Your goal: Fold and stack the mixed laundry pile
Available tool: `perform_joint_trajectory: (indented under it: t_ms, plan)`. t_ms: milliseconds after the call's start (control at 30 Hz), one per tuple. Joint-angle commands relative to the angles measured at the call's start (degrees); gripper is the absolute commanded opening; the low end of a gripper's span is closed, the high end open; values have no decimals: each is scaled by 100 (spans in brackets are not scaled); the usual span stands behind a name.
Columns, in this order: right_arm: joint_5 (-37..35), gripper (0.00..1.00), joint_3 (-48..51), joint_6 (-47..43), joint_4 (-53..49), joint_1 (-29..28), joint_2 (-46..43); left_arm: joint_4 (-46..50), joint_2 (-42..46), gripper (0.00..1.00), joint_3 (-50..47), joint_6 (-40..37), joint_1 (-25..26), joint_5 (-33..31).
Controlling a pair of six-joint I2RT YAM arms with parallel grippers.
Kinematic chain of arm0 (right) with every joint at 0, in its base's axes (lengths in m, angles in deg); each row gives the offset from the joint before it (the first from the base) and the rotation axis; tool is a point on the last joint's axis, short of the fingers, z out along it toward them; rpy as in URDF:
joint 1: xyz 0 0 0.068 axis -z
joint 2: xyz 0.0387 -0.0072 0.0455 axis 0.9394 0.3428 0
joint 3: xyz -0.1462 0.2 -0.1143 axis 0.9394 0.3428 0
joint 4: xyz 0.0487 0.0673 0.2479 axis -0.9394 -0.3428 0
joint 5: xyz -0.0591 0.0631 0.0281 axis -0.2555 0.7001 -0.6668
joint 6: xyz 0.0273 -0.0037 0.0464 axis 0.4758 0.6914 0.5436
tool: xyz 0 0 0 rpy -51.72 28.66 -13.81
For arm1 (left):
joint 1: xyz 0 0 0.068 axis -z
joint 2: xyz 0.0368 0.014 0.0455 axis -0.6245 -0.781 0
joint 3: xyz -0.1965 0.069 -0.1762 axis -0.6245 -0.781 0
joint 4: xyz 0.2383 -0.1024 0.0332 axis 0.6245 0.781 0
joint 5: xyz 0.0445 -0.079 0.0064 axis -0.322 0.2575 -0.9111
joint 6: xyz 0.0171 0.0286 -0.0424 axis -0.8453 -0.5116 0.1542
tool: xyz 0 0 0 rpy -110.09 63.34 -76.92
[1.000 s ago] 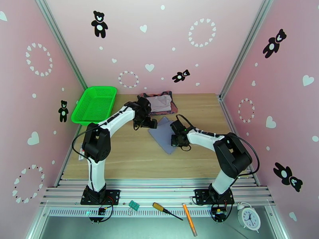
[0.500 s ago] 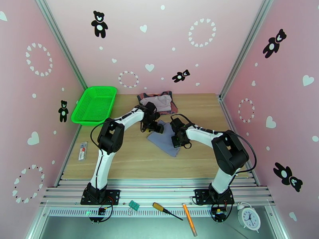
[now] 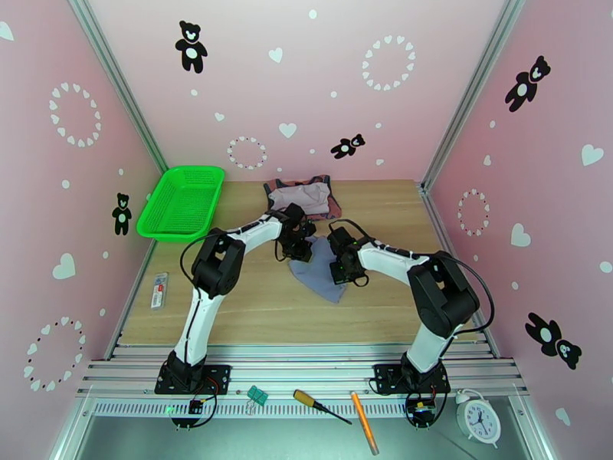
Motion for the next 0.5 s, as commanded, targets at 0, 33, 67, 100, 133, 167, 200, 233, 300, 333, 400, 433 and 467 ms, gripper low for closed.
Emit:
perform_joint_trajectory:
  t_ms: [0,33,67,100,133,167,200,233,300,333,400,433,467]
  plan:
    - [4,0,58,102,-326,-11,-178,198,66,0,-309,56,229,-216]
    - [-44,0,0,102,-387,-11,-230,208,175,0,-292,95,228,-329]
    - [-132,0,-95,87,-485,-20,-309,227,326,0,-262,147,217,-450]
    - [-265,0,-228,60,-616,-13,-402,242,512,0,-226,211,202,-570]
    - [-417,0,-367,20,-750,-11,-491,263,676,0,-186,290,191,-709]
    - [-607,0,-561,-47,-935,-11,-600,277,880,0,-137,364,180,-856]
    - [-790,0,-808,-115,-1119,-11,-694,295,1105,0,-84,443,158,-979]
    - [-955,0,-1033,-187,-1273,1,-759,301,1297,0,-50,485,146,-1080]
    - [-1213,0,-1606,-367,-1571,64,-842,355,1713,0,85,564,122,-1400]
    - [-1268,0,-1862,-448,-1650,109,-848,374,1860,0,138,581,117,-1549]
    - [-1309,0,-2431,-674,-1697,259,-776,360,2176,0,248,621,78,-1900]
    - [-1282,0,-2695,-762,-1697,335,-694,322,2273,0,283,640,57,-2044]
    - [-1251,0,-3006,-875,-1700,414,-551,248,2366,0,310,665,-1,-2198]
